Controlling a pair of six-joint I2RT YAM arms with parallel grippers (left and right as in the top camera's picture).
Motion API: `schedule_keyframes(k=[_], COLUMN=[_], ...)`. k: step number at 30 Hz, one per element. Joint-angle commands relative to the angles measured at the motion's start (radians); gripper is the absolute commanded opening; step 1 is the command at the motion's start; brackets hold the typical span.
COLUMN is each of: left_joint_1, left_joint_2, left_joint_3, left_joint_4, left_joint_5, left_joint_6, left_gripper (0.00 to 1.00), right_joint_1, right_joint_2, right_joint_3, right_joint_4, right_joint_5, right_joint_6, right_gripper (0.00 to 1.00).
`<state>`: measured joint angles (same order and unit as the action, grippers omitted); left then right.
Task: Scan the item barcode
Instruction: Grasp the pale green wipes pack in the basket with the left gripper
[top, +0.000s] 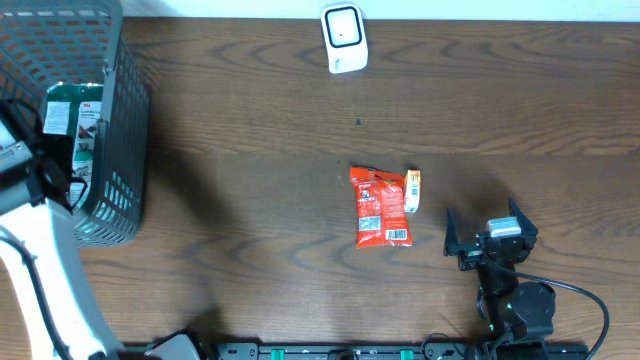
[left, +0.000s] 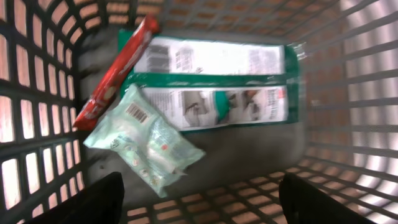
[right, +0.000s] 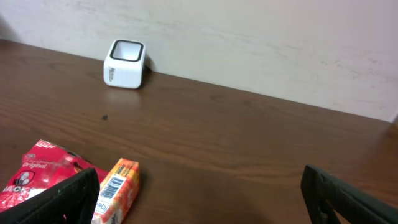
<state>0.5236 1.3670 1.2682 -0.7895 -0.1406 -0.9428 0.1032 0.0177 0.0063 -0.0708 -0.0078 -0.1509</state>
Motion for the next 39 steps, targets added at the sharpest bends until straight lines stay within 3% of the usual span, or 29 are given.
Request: schedule_keyframes(k=[1,15,23,26,27,29,35,39], left_joint_1=[0.000,0.000,0.000,0.000,0.000,0.001,0.000,0.001], left_joint_2=[0.096,0.490,0.610,0.610,0.604,0.594,0.489,0.267], left_joint_3=[-0.004,-0.004,-0.004,-0.004,-0.003,-0.003,0.001,0.007], left_joint_4=[-0.023,-0.024,-0.014,-0.026,-0.032,-0.039,-0.047,-0.029], left_joint_5=[-0.010,-0.002,-0.002,-0.002,-0.002,-0.002,-0.002,-0.002], left_joint_6=[0.006,0.006,0.006,0.007,0.007,0.007,0.032,0.061], left_gripper=[0.82,0.88,0.92,0.71,0.56,0.48,0.46,0.46], right_joint_1=[0.003,0.003,0.003,0.003,0.003,0.003,0.003,0.003], right_joint_2=[-0.005,-0.005,-0.005,-0.005,-0.005,-0.005,-0.005,-0.005], right_joint_3=[-0.001,-0.001,-0.001,-0.001,-0.001,-0.001,-0.001,-0.001], right_joint_4=[-0.004,-0.004,-0.004,-0.004,-0.004,-0.004,-0.004,-0.004], right_joint_5=[-0.005,-0.005,-0.005,-0.005,-0.005,-0.005,-0.005,-0.005], right_joint_6=[-0.011,-0.011,-0.011,-0.011,-0.011,-0.011,-0.011,-0.011], right_gripper=[0.99,0.99,0.99,0.99,0.99,0.99,0.99,0.99])
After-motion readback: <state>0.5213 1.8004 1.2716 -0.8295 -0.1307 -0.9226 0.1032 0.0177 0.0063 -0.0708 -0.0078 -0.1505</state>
